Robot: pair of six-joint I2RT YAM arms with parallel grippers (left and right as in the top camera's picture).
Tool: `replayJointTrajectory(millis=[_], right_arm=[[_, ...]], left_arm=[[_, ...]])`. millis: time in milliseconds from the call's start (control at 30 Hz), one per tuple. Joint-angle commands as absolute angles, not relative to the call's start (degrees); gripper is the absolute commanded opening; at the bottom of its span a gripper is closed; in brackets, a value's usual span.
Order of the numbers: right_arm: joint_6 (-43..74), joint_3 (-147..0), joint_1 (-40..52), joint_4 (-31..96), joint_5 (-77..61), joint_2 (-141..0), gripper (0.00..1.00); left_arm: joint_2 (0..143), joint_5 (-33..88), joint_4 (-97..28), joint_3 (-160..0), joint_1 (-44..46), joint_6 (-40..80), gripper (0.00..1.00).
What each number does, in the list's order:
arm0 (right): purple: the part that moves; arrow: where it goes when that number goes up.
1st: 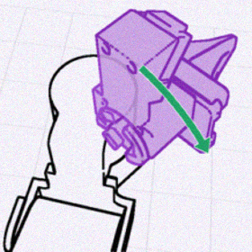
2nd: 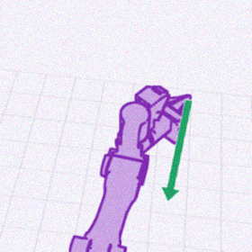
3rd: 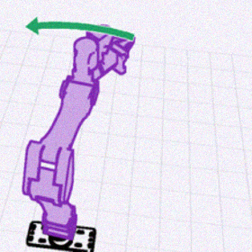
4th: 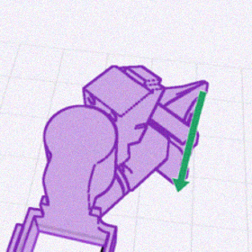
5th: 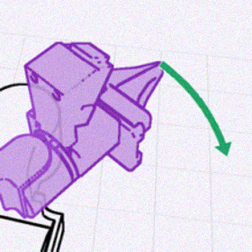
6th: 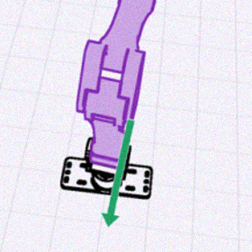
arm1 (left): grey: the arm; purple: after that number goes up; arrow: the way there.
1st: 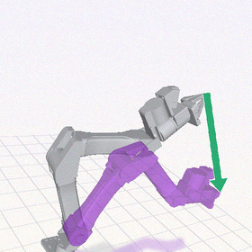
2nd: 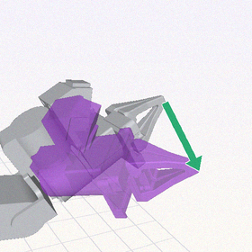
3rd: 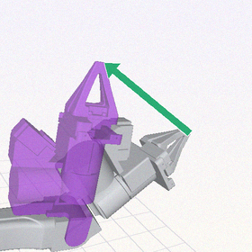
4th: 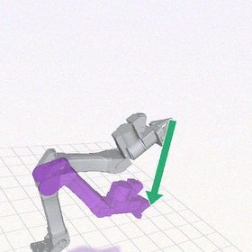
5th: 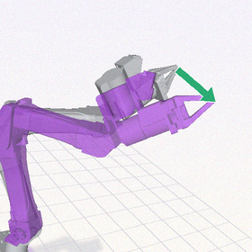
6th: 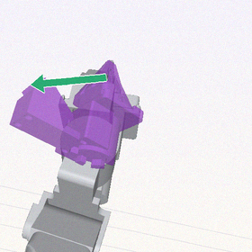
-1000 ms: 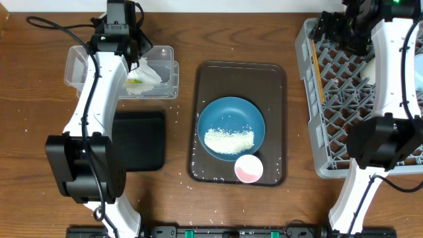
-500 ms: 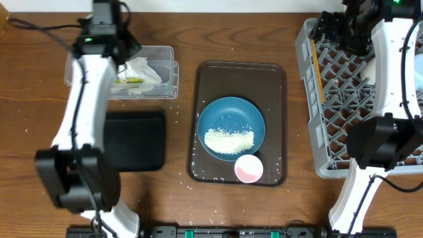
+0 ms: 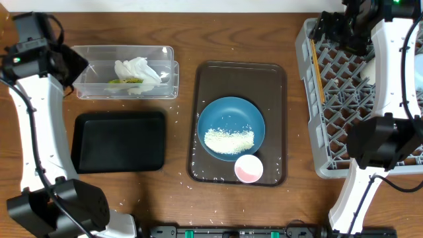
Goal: Sort waste into correct bins and load items into the dishwasher rack
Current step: 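Reach the right gripper to the tray and grasp the pink cup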
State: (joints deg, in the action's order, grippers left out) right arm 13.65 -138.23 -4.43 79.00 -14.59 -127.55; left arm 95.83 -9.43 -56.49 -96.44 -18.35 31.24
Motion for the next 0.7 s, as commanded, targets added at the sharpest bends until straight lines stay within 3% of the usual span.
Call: replayJointTrajectory(millis=[0,333,467,567,667], right_arm=[[14.3,-138.7,-4.0,79.1,-14.8,-126.3,0.99],[15.0,-138.7,-4.0,77.0,-15.8,-126.3,0.99],[16.2,-138.7,-3.7,81.2,-26.1,-126.3,0.99],[11.3,-138.6,-1.7,82.6,-35.6,-126.3,0.99],[6.0,-138.6,2.1,86.8,-34.7,-126.3,0.97]], left_arm=[[96.1,-10.2,-57.0,-96.9,-19.8,30.6,0.88],[96.1,-10.1,-57.0,-96.9,-22.0,27.0,0.88],[96.1,-10.1,-56.9,-96.9,-22.0,27.0,0.88],[96.1,-10.1,-57.0,-96.9,-22.0,27.0,0.88],[96.1,-10.1,-57.0,-96.9,-22.0,27.0,0.88]])
